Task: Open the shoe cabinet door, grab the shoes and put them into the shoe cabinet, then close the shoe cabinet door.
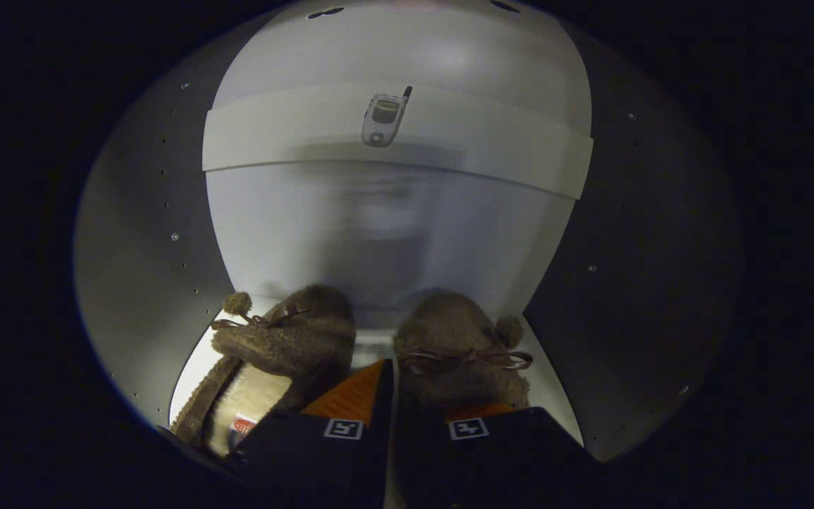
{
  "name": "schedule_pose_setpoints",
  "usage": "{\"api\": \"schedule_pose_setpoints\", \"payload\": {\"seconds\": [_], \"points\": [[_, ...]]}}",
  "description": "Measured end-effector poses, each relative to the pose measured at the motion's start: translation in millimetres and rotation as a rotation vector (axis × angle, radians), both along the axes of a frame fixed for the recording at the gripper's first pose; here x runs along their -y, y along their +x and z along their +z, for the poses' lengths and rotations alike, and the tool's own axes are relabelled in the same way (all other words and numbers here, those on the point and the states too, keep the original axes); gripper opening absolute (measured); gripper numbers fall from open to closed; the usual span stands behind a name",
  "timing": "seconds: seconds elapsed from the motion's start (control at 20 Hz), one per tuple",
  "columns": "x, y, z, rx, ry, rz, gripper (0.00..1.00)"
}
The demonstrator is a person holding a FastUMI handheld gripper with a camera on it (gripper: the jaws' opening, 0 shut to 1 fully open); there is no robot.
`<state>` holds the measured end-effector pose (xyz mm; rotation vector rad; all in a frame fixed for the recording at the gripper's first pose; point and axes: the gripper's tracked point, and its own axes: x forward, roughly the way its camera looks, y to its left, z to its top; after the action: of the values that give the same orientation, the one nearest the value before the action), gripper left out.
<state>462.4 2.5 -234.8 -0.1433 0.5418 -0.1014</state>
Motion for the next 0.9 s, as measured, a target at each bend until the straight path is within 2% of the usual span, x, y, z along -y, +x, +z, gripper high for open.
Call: {"api": "schedule_pose_setpoints", "payload": {"seconds": [0.1,0.3,0.35,0.6,0.9], "points": [[-4,-6,0,-0.021,0.021,0.014,0.44],[-7,-28,14,-0.033,0.053,0.023,0.7],[-7,-33,20,-0.028,0.064,0.022,0.73],[-5,-64,51,0.014,0.112,0.021,0.99],[-9,-114,115,0.176,0.123,0.061,0.99]]}}
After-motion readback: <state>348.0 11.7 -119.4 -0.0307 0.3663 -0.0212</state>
